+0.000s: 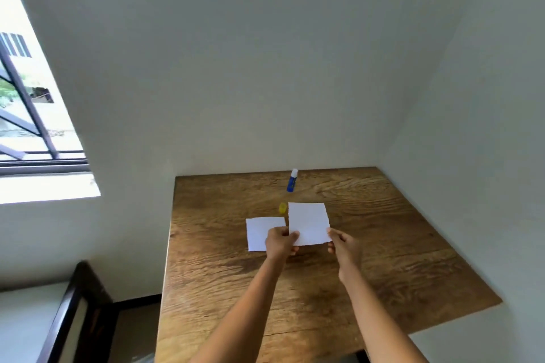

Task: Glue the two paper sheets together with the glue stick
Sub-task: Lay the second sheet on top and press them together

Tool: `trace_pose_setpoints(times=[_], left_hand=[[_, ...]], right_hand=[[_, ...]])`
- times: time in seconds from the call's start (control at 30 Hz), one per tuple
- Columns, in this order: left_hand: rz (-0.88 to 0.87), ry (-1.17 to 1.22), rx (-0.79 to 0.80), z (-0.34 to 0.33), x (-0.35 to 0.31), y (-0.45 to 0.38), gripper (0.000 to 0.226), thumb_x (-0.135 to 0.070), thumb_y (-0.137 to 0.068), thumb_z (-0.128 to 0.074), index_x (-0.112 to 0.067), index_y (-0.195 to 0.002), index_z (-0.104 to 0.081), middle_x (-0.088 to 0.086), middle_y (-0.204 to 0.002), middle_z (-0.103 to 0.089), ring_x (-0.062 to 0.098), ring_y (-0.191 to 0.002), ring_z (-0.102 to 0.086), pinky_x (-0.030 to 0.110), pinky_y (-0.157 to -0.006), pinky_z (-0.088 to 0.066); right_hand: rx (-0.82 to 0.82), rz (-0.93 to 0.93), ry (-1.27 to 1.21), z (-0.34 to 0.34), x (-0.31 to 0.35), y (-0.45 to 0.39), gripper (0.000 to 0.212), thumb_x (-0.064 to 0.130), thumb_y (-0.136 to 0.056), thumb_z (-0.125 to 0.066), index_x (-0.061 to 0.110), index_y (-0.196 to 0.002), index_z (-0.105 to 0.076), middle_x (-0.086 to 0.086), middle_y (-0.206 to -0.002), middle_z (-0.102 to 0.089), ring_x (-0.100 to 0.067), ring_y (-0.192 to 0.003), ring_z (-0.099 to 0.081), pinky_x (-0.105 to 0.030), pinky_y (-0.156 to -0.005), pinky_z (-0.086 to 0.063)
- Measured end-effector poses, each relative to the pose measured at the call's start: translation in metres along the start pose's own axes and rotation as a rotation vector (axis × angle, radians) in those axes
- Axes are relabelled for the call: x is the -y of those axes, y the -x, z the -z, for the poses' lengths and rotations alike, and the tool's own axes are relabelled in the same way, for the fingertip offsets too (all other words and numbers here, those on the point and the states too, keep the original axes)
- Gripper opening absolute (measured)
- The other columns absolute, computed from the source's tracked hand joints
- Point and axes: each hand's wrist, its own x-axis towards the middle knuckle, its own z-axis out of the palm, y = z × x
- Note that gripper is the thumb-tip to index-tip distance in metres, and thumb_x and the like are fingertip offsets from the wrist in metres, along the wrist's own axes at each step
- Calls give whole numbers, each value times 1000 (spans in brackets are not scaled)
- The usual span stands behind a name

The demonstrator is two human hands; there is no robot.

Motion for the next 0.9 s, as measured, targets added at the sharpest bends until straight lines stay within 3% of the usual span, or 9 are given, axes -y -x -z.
trace_pose_setpoints(times=[0.1,0.2,0.3,0.37,0.43,0.73,0.9], left_hand=[[-47,-50,33,30,5,2,17,-15,-90,-60,-2,-100,-65,7,-78,-65,11,-54,-57,19,-48,-49],[-126,-138,45,57,3,-6,22,-16,-91,-59,3,-99,-66,4,-73,-63,10,-55,-56,17,-44,-42],[-210,-304,-71,88,-1,-17,21,-21,-93,-55,-7,-101,-69,7,-96,-70,18,-80,-64,32,-71,-55],[-276,-543,-209,111,7,-26,17,-21,-90,-57,-18,-104,-66,5,-111,-68,20,-101,-61,38,-89,-51],[-347,-769,-257,128,19,-34,29,-25,-87,-57,-25,-116,-60,3,-127,-57,22,-118,-50,41,-100,-40],[-386,-1083,-25,138,33,-43,55,-57,-81,-54,-44,-132,-40,2,-148,-31,28,-137,-25,55,-111,-14],[-380,-1159,-9,135,38,-46,64,-62,-81,-51,-44,-139,-30,3,-149,-24,29,-138,-19,54,-112,-11]], right_hand=[[123,2,93,-11,7,4,28,13,-86,-65,-3,-109,-65,-4,-72,-63,-11,-59,-54,-19,-54,-47],[180,6,118,-26,13,6,29,14,-85,-66,-3,-109,-64,-7,-80,-65,-11,-61,-56,-18,-56,-48],[204,-24,61,-41,17,5,29,14,-85,-67,-3,-108,-64,-6,-77,-64,-11,-60,-55,-13,-46,-49],[231,-54,35,-48,15,2,29,12,-84,-67,-4,-108,-64,-4,-73,-63,-10,-59,-54,-8,-41,-47],[250,-94,34,-54,10,-1,28,10,-84,-67,-5,-108,-64,-4,-70,-61,-10,-58,-53,-9,-40,-46],[286,-129,93,-70,-10,-10,22,9,-84,-67,-6,-100,-66,-7,-64,-61,-11,-51,-51,-14,-40,-48],[289,-104,143,-73,-16,-16,19,9,-84,-67,-4,-98,-67,-7,-62,-62,-11,-50,-53,-15,-43,-50]])
